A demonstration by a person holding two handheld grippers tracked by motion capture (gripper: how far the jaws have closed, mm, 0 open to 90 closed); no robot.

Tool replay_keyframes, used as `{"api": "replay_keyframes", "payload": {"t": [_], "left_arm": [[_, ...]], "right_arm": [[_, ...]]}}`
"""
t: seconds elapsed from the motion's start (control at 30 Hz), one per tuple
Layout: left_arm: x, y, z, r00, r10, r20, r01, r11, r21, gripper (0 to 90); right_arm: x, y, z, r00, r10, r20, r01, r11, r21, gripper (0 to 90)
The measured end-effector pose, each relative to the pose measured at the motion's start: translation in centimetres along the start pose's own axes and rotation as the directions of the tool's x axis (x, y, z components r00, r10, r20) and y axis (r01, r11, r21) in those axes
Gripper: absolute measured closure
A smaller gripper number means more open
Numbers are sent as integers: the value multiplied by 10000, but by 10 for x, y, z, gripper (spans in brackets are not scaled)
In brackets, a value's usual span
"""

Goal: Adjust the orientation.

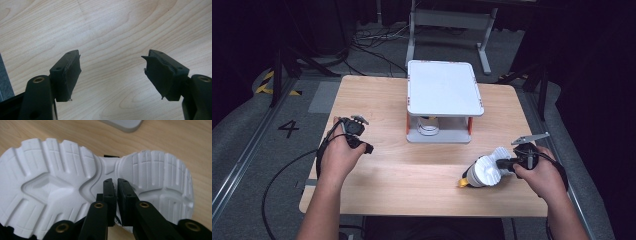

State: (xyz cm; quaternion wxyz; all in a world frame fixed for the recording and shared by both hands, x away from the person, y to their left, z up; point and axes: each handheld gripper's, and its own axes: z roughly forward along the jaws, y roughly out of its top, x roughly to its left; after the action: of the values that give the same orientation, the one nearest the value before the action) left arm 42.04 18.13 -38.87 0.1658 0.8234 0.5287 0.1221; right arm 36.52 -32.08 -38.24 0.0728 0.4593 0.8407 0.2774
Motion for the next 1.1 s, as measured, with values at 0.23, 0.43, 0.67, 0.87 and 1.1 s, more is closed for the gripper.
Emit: {"api": "replay_keyframes", "payload": {"t": [0.23, 0.43, 0.67, 0.87, 1.1], "left_arm": [[-6, 13, 6, 9994, 305, 169, -305, 9995, -7, 282], [-11, 24, 11, 9978, 565, 350, -565, 9984, -29, 280], [-13, 28, 12, 9972, 558, 503, -557, 9984, -46, 275], [-10, 25, 12, 9983, 348, 464, -343, 9993, -120, 272], [-6, 21, 10, 9986, 303, 428, -297, 9995, -141, 269]], "right_arm": [[1, -16, -8, 9977, 625, 252, -648, 9926, 1030, 900], [2, -28, -6, 9941, 878, 633, -1005, 9663, 2371, 900], [-3, -34, 9, 9960, 736, 506, -860, 9436, 3197, 869], [1, -21, 30, 9992, 339, 227, -354, 9969, 703, 723], [2, -17, 46, 9992, 128, 373, -125, 9999, -77, 634]]}}
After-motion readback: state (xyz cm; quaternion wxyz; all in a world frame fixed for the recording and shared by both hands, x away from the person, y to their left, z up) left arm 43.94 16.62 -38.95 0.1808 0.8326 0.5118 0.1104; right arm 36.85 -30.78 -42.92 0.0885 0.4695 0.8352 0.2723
